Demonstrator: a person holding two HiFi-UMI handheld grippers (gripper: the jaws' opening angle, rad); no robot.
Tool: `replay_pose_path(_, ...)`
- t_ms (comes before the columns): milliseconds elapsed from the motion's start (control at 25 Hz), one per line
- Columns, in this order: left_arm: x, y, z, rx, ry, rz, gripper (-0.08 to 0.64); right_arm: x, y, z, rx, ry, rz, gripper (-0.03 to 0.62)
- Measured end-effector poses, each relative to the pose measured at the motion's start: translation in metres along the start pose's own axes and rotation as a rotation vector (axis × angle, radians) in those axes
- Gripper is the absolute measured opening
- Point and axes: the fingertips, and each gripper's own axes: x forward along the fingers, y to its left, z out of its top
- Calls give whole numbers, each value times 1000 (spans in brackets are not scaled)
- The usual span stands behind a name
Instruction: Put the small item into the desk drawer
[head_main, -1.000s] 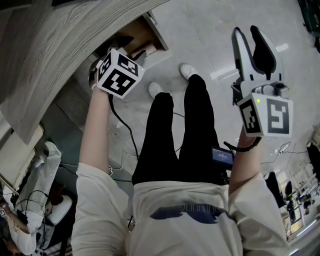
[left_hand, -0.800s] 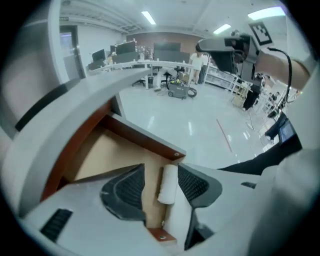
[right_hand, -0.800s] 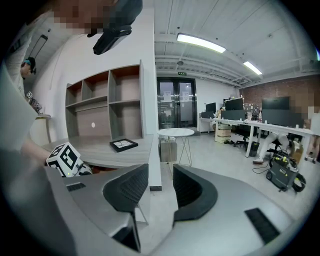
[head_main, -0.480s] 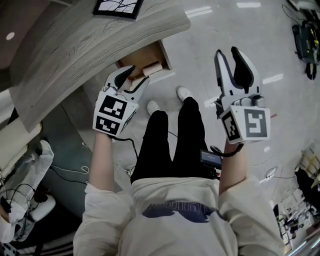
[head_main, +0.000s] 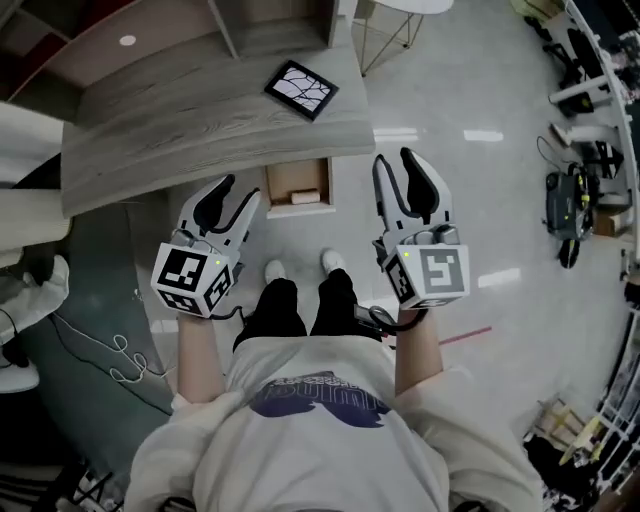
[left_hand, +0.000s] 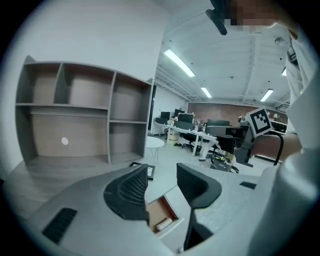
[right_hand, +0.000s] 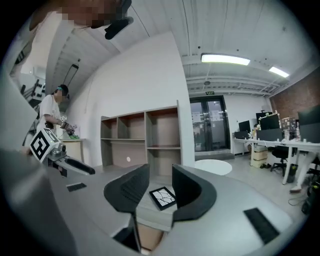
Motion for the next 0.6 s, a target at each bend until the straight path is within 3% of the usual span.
replay_pose_path(360,-86,23,57,7,-232,237,167,-1,76,60,-131,-78,187,117)
replay_pose_path(600,-120,24,89,38,-352,341,73,-5,100,76,-181,-107,221,79)
